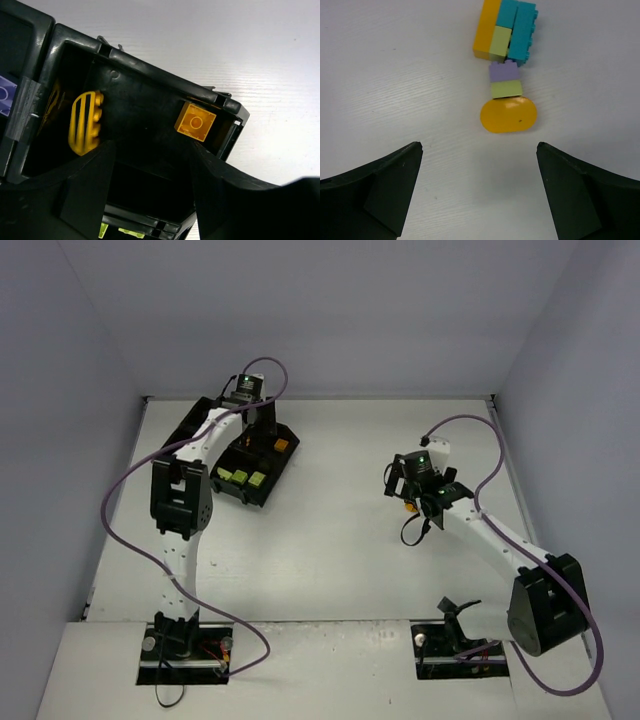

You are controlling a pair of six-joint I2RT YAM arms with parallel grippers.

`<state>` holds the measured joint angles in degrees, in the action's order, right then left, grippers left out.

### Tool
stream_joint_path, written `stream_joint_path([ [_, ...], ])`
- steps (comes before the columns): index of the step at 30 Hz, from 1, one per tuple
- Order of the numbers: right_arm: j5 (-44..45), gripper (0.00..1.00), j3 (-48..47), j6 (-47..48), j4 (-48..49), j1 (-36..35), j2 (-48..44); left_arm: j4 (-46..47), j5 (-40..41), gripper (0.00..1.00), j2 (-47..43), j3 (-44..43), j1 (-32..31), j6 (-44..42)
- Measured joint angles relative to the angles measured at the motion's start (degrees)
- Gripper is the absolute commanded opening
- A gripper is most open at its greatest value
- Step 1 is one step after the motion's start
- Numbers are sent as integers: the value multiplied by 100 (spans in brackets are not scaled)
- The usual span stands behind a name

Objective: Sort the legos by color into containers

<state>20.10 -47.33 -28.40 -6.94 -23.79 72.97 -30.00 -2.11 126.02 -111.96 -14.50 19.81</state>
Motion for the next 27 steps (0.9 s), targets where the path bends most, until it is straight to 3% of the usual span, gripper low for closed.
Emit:
stream_joint_path([
  [7, -92, 100, -2, -210, -59, 501, 695, -24, 33, 67, -160, 61, 2, 15],
  [18, -505, 100, -175, -15, 216, 1005, 1814, 24, -321, 83, -1958, 1233, -70, 313],
  [24, -739, 92, -289, 190, 457, 1075, 2214, -61, -702, 83, -2452, 1676, -98, 365],
  [27, -798, 83, -289, 313, 553, 1075, 2275, -94, -874, 83, -2592, 1908, -105, 365],
])
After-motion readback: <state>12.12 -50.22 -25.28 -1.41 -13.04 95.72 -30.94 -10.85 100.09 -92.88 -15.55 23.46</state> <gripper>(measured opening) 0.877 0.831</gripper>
